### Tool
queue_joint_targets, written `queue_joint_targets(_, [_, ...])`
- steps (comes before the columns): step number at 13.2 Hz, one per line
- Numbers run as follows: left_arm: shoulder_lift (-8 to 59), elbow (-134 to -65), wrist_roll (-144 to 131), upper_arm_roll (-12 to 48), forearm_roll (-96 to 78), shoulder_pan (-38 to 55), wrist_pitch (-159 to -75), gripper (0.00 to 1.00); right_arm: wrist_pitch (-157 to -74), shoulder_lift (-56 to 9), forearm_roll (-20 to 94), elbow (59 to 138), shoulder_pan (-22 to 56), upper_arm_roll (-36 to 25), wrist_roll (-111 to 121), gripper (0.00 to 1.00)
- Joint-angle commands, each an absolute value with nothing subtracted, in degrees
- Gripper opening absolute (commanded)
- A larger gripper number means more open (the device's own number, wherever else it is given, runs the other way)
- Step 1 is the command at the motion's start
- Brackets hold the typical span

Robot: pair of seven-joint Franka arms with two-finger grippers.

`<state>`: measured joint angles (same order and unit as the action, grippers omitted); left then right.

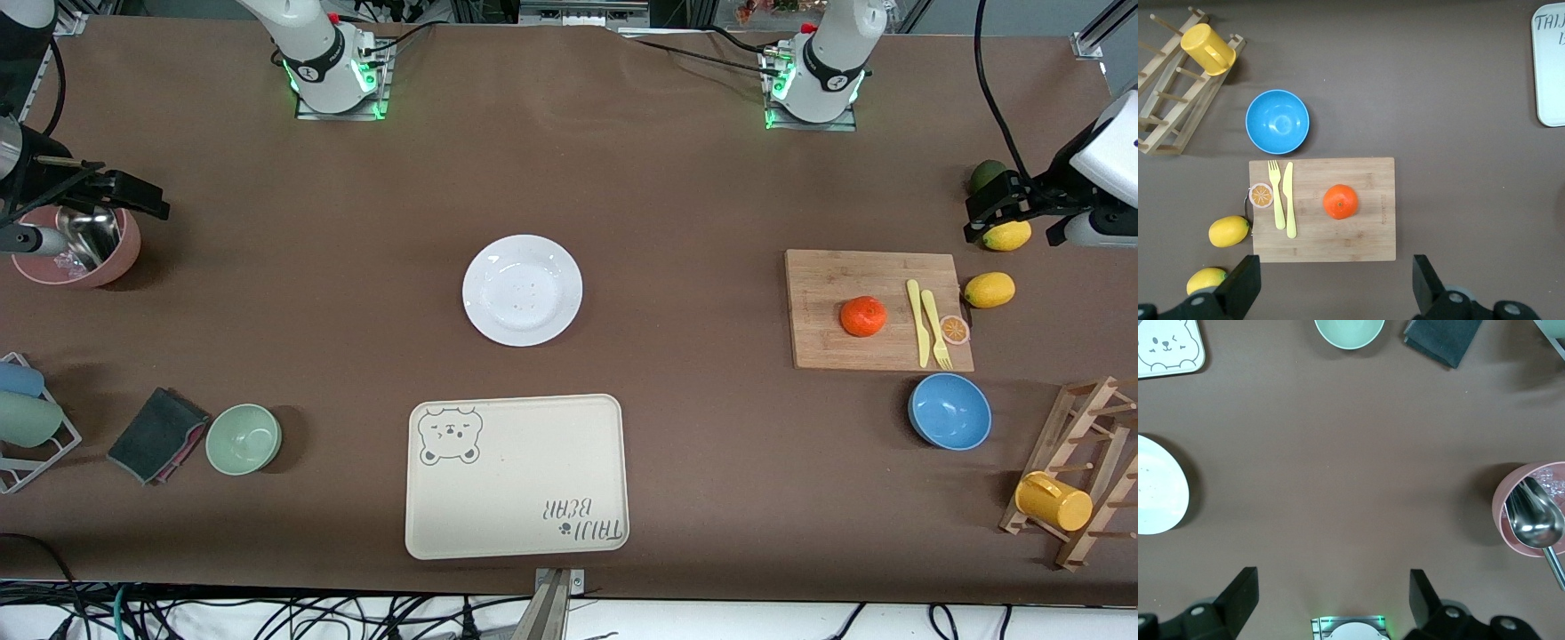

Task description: Place orange and plate with both arms

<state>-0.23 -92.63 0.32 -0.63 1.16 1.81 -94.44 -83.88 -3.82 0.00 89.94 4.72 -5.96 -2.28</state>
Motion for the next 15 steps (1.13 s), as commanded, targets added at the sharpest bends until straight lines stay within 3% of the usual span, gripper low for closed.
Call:
queue_joint_targets(1, [-0.3,-93.2,1.4,-0.5,1.8,1.7,-92.0,1.00,-83.5,-3.1,0.7,90.6,4.6,-5.9,-3.0,1.00])
queue_joint_targets(15, [-0.5,-92.4,1.0,-0.4,1.3,1.3,-90.6,1.00,-83.0,-3.1,0.7,90.6,4.6,-6.0,-2.9,1.00])
